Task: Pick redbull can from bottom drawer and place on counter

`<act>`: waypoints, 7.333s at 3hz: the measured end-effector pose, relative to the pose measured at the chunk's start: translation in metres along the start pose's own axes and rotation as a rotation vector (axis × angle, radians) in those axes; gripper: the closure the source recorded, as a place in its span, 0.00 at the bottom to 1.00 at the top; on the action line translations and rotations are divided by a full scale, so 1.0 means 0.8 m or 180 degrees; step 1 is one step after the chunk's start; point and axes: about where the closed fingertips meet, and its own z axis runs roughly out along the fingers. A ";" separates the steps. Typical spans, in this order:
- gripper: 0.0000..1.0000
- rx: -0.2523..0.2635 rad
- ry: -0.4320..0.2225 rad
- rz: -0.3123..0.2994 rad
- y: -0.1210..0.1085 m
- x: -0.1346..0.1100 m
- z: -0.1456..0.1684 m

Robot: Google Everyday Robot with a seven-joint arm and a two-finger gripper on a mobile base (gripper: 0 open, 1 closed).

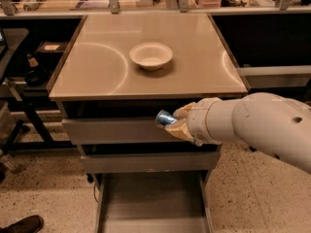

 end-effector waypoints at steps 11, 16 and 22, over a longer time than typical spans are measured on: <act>1.00 0.0935 0.0217 0.0542 -0.290 -0.033 -0.016; 1.00 0.0716 0.0407 0.0840 -0.337 -0.005 0.082; 0.00 0.0715 0.0407 0.0840 -0.337 -0.005 0.082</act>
Offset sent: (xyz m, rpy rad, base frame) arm 0.0322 -0.0173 0.0574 0.0364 -0.0976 -0.1104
